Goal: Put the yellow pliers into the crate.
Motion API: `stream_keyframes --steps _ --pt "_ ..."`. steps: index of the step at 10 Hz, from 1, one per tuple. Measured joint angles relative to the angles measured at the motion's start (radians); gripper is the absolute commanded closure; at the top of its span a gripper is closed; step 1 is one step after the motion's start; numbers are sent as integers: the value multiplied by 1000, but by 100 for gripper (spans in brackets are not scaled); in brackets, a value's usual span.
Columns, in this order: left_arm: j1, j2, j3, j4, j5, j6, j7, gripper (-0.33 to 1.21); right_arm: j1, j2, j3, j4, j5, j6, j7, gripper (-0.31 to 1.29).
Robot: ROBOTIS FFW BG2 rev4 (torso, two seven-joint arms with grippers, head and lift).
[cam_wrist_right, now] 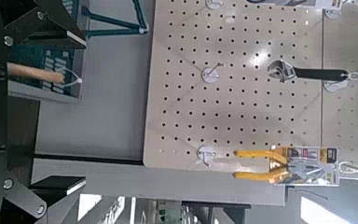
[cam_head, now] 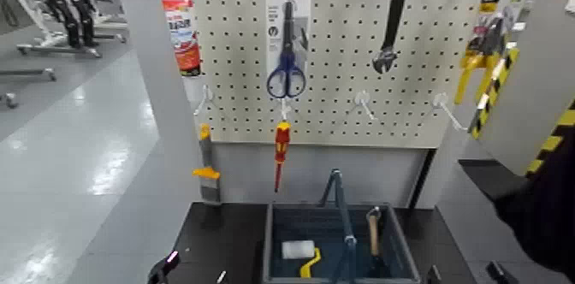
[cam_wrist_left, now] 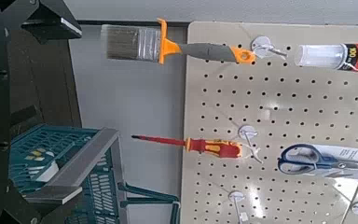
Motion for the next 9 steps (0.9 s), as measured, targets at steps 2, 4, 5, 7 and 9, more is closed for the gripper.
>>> stream_keyframes --steps 2,4,5,7,9 --pt "-2 3 -4 0 0 1 -1 13 -16 -2 -52 -49 -18 75 19 26" --pt "-4 5 -8 1 1 1 -1 13 -42 -3 -116 -106 -42 172 71 25" --pt "-5 6 -9 2 1 2 -1 13 -64 -9 -142 -130 -61 227 93 23" --pt "-6 7 -10 3 2 2 -1 13 -121 -24 -196 -162 -89 306 162 22" --pt "-9 7 -11 4 2 3 -1 13 -182 -45 -246 -180 -116 361 220 24"
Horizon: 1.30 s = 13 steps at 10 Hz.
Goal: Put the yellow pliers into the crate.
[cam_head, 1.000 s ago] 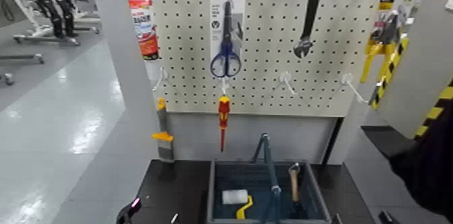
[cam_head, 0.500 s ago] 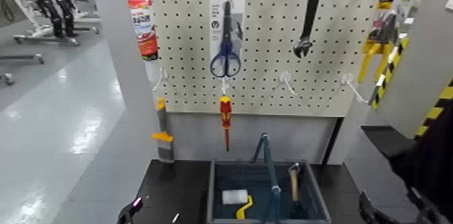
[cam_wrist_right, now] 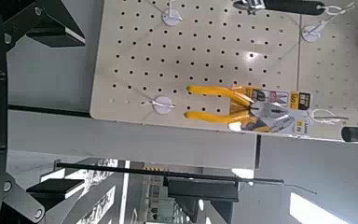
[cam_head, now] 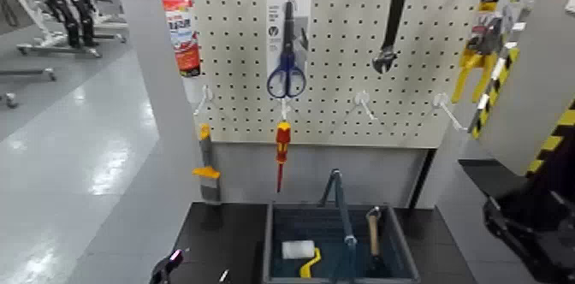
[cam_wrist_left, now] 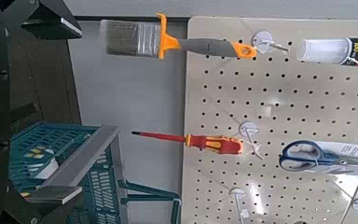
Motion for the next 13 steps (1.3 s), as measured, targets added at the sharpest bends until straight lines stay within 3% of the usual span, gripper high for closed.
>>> stream_keyframes --steps 3,6,9,13 --pt "-4 0 -3 1 0 1 0 13 -116 -54 -64 1 -91 131 99 23" --pt "-8 1 -6 2 0 0 0 13 -238 -138 -103 39 -176 229 163 17" --pt "-15 6 -11 1 0 -1 0 13 -371 -204 -107 117 -229 280 250 17" --pt "-21 8 -17 1 -1 -1 0 13 -538 -275 -66 268 -299 318 371 16"
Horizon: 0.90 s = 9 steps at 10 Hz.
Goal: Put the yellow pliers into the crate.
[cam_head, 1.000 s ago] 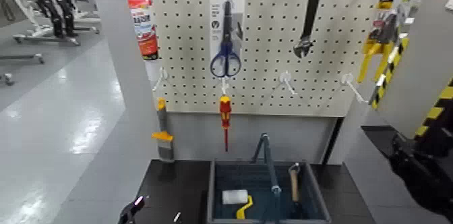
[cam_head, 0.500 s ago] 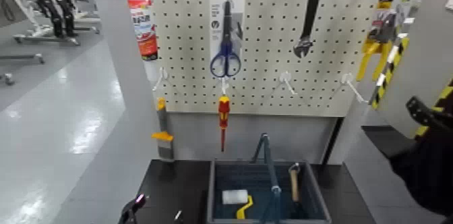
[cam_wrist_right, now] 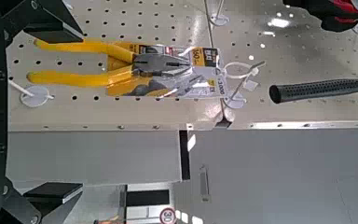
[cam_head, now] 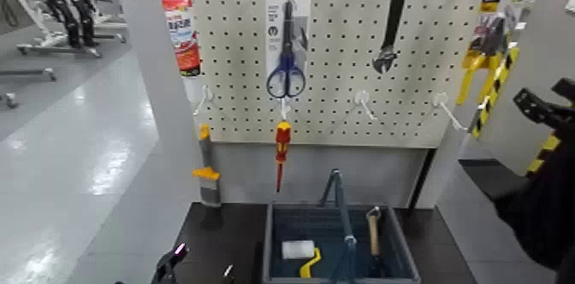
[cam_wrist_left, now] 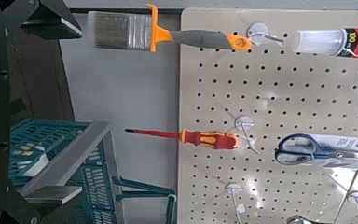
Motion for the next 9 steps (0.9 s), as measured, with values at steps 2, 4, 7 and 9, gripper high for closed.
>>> stream_keyframes --steps 2,4,7,9 --pt "-3 0 -3 1 0 0 1 13 -87 -29 34 84 -37 11 58 16" --pt "-6 0 -4 2 -1 0 1 13 -161 -50 66 161 -97 12 121 15" --pt "-12 1 -9 4 -1 -1 0 13 -261 -72 124 263 -138 11 185 15" --pt "-17 3 -13 6 -1 -2 0 13 -318 -77 165 330 -169 -7 215 15"
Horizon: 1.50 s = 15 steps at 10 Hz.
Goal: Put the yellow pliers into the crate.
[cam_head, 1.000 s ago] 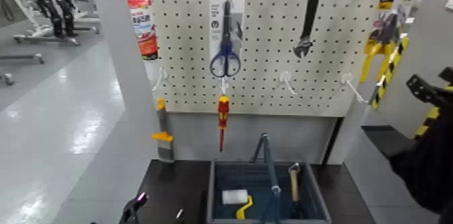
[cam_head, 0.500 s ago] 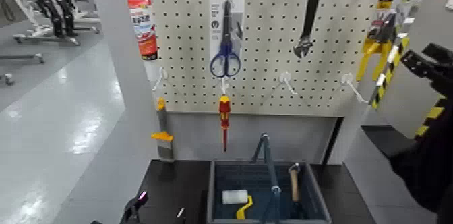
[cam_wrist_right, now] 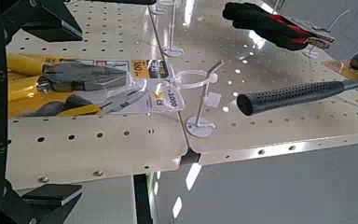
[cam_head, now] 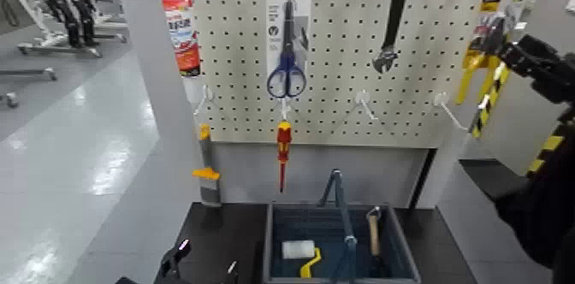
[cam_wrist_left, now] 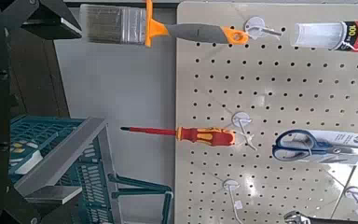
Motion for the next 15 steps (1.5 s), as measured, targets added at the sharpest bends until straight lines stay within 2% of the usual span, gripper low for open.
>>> stream_keyframes --steps 4,5,6,8,15 --pt "-9 7 -9 2 -3 -1 0 13 -92 -10 97 109 -48 -9 59 16" --pt "-11 9 -11 2 -3 -1 0 13 -105 -10 114 125 -56 -10 64 46" --pt "-13 11 -13 2 -3 -2 0 13 -114 -10 124 135 -58 -9 73 105" --pt "-14 12 -14 2 -3 -3 0 13 -121 -12 133 146 -57 0 76 122" --pt "-13 12 -13 2 -2 -8 1 13 -132 -17 149 146 -53 3 71 122"
